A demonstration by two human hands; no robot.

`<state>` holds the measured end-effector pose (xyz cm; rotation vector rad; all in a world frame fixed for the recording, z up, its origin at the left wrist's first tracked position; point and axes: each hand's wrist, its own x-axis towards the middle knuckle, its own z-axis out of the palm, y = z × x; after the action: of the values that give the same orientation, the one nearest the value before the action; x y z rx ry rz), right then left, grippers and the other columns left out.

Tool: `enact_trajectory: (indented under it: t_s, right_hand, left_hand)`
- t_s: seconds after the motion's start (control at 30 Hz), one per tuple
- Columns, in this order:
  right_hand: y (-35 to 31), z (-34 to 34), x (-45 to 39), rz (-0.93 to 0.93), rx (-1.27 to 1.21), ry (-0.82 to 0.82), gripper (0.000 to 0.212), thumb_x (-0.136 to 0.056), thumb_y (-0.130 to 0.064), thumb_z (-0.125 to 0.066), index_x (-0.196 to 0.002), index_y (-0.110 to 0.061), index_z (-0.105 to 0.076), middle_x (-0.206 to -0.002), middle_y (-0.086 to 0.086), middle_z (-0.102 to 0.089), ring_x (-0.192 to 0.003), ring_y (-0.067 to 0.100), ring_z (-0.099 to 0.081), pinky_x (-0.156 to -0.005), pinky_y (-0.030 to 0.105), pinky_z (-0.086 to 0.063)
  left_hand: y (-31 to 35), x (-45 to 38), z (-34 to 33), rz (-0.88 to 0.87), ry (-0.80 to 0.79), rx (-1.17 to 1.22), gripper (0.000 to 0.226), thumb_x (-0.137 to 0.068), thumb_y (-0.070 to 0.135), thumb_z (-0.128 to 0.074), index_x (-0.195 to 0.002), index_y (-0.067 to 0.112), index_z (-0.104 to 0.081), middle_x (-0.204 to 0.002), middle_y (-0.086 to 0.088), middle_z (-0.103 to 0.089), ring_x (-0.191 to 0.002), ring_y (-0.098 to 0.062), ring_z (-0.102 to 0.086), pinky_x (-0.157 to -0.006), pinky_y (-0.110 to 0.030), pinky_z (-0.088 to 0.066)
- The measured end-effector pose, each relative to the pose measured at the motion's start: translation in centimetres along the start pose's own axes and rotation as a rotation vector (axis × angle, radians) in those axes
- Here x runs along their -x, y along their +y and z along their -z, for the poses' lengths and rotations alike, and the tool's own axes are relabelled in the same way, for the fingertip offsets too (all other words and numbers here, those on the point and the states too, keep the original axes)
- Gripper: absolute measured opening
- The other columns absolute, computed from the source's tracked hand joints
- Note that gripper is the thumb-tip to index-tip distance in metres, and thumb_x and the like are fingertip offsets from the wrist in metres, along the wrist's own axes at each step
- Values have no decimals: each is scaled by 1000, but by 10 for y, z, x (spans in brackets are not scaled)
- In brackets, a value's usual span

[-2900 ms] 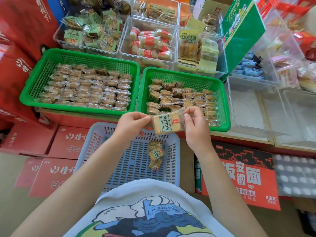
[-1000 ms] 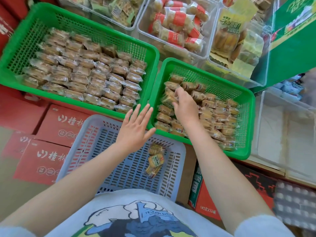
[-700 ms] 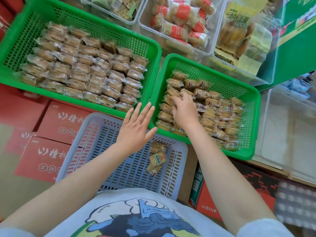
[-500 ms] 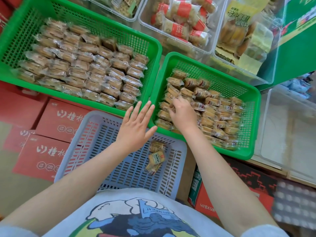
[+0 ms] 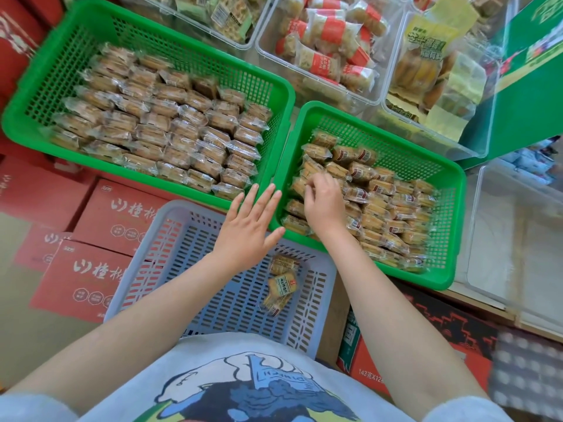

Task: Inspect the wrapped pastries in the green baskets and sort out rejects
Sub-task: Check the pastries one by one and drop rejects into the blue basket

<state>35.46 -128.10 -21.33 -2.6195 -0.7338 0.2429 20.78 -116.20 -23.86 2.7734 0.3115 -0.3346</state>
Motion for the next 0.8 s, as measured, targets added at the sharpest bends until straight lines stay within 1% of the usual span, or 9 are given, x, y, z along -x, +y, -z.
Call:
enact_trajectory:
  t_s: [0.13,0.23,0.33,0.43,0.5,0.57,0.7,0.77,0.8]
  right_hand:
    - [-14,34,12,-167,-234,76,13,-104,-13,-40,-100,-9,-51,-85,1,-51,-73,16,-46,-62,29,-32]
    - [-21,68,29,-382,-467,194,12,-106,-18,-40,-103,-14,-51,-85,-2,-53,-71,10,-52,-64,25,-42]
    - [-31,96,49,-633,-878,217,14,-107,-17,-40,-100,-18,-53,-96,5,-63,-79,19,-66,-66,36,-57]
    - [-47,115,73,-698,-1109,207,19,-108,-12,-38,-98,-16,-53,-98,9,-66,-79,18,-67,-59,29,-56]
    - [-54,121,88,-677,-1168,188,19,-108,-11,-38,-98,-15,-54,-98,9,-66,-81,18,-67,-60,29,-56]
    - [-57,125,99,-654,-1202,176,18,-107,-11,-38,-99,-13,-54,-98,11,-66,-80,17,-67,-61,29,-57]
    - [-55,127,117,-641,-1143,224,15,-106,-12,-42,-99,-12,-56,-97,11,-67,-77,17,-70,-65,34,-60]
    - [-50,126,127,-583,-949,270,15,-105,-17,-47,-96,-19,-58,-97,9,-67,-84,21,-67,-74,41,-59]
    - [-48,126,132,-535,-837,287,15,-104,-18,-49,-94,-22,-59,-94,6,-66,-83,17,-65,-76,38,-57]
  left_hand:
    - [1,0,7,2,-44,47,71,-101,64,-7,-156,28,20,-165,7,24,-151,-17,25,-117,-35,22]
    - [5,-2,29,33,-135,243,71,-103,59,-26,-161,27,1,-168,6,10,-154,-17,16,-122,-39,11]
    - [18,3,74,123,-87,864,59,-102,52,-43,-155,30,-32,-162,5,-28,-151,-14,-20,-123,-44,-19]
    - [39,19,114,91,-63,1442,39,-96,44,-62,-133,35,-58,-121,12,-67,-114,-9,-63,-96,-38,-54]
    - [51,29,130,91,-14,1587,25,-92,32,-70,-116,26,-69,-97,8,-73,-94,-14,-70,-73,-34,-61]
    - [57,37,137,143,64,1642,12,-91,16,-70,-103,16,-72,-91,0,-75,-85,-17,-72,-61,-27,-58]
    - [61,52,137,282,95,1694,7,-87,9,-73,-93,9,-75,-87,-8,-77,-81,-19,-72,-60,-23,-57]
    - [63,59,133,345,100,1662,5,-86,9,-74,-92,9,-75,-85,-8,-77,-81,-19,-74,-64,-24,-58]
    - [64,63,130,368,106,1642,4,-87,9,-74,-91,9,-75,-83,-7,-77,-80,-18,-74,-64,-23,-58]
